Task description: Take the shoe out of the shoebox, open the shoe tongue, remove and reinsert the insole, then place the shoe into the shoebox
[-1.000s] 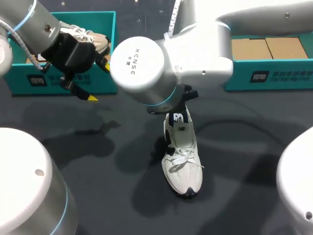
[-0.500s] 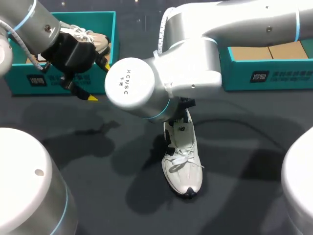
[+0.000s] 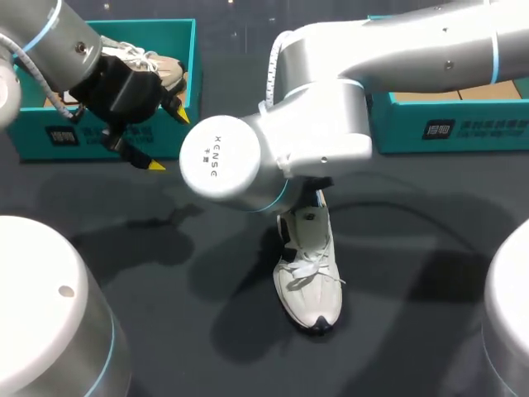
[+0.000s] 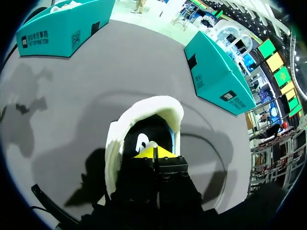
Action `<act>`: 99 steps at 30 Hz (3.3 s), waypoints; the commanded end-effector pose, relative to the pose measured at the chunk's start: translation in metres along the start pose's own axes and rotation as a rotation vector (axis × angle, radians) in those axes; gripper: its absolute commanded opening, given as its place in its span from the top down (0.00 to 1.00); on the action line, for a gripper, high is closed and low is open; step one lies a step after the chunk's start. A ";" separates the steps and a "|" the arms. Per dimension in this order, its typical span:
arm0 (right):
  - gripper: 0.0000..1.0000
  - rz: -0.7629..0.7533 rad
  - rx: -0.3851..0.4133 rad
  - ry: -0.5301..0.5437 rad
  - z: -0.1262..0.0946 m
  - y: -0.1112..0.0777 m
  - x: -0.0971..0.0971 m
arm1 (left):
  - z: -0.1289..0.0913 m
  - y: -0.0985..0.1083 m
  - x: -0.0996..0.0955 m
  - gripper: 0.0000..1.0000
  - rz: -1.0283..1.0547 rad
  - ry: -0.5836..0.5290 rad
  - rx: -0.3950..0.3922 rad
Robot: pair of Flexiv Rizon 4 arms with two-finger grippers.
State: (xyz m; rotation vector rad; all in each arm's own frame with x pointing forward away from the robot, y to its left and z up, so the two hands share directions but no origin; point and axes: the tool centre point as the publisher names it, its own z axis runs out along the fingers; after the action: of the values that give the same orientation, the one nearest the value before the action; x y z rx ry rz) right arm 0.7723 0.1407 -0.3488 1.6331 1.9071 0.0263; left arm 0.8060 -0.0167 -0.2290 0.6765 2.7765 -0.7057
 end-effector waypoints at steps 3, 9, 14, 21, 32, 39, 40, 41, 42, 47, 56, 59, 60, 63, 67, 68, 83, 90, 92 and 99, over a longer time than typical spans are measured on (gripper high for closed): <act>1.00 0.036 -0.031 -0.072 -0.007 -0.010 -0.006 | -0.001 0.000 0.001 0.00 0.001 0.000 -0.003; 1.00 0.017 -0.002 -0.094 0.011 -0.013 -0.003 | -0.001 0.000 0.001 0.00 0.001 0.000 -0.003; 1.00 -0.007 0.035 -0.075 0.024 -0.017 0.005 | -0.001 0.000 0.001 0.00 0.001 0.000 -0.003; 1.00 -0.040 0.075 -0.010 0.026 -0.027 0.019 | -0.001 0.000 0.001 0.00 0.001 0.000 -0.003; 1.00 -0.018 -0.001 0.019 -0.016 -0.002 -0.002 | -0.001 0.000 0.001 0.00 0.001 0.000 -0.003; 1.00 -0.061 0.027 0.078 0.010 0.012 0.007 | -0.001 0.000 0.001 0.00 0.001 0.000 -0.003; 1.00 -0.067 0.036 0.088 0.013 0.011 0.008 | -0.001 0.000 0.001 0.00 0.001 0.000 -0.003; 1.00 -0.074 0.051 0.091 0.016 0.011 0.011 | -0.001 0.000 0.001 0.00 0.001 0.000 -0.003; 1.00 -0.080 0.065 0.099 0.019 0.011 0.012 | -0.001 0.000 0.001 0.00 0.001 0.000 -0.003; 1.00 -0.093 0.121 0.125 0.032 0.004 0.018 | -0.001 0.000 0.001 0.00 0.001 0.000 -0.003; 1.00 -0.099 0.244 0.191 0.039 -0.025 0.025 | -0.001 0.000 0.001 0.00 0.001 0.000 -0.003; 1.00 -0.093 0.272 0.220 0.031 -0.033 0.022 | -0.001 0.000 0.001 0.00 0.001 0.000 -0.003; 1.00 -0.086 0.272 0.225 0.025 -0.032 0.019 | -0.001 0.000 0.001 0.00 0.001 0.000 -0.003; 1.00 -0.054 0.223 0.236 0.010 -0.020 0.010 | -0.001 0.000 0.001 0.00 0.001 0.000 -0.003; 1.00 -0.032 0.178 0.223 0.012 -0.006 0.005 | -0.001 0.000 0.001 0.00 0.001 0.000 -0.003; 1.00 -0.025 0.175 0.216 0.017 -0.004 0.004 | -0.001 0.000 0.001 0.00 0.001 0.000 -0.003; 1.00 -0.044 0.270 0.267 0.050 -0.028 0.021 | -0.001 0.000 0.001 0.00 0.001 0.000 -0.003; 1.00 -0.059 0.281 0.299 0.027 -0.037 0.020 | -0.001 0.000 0.001 0.00 0.001 0.000 -0.003; 1.00 -0.049 0.264 0.284 0.016 -0.031 0.012 | -0.001 0.000 0.001 0.00 0.001 0.000 -0.003; 1.00 -0.051 0.244 0.245 0.003 -0.007 -0.002 | -0.001 0.000 0.001 0.00 0.001 0.000 -0.003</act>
State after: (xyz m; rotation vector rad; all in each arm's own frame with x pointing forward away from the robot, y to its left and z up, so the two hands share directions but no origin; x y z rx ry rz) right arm 0.7642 0.1367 -0.3639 1.8069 2.2050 -0.0165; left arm 0.8060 -0.0166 -0.2290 0.6765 2.7765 -0.7057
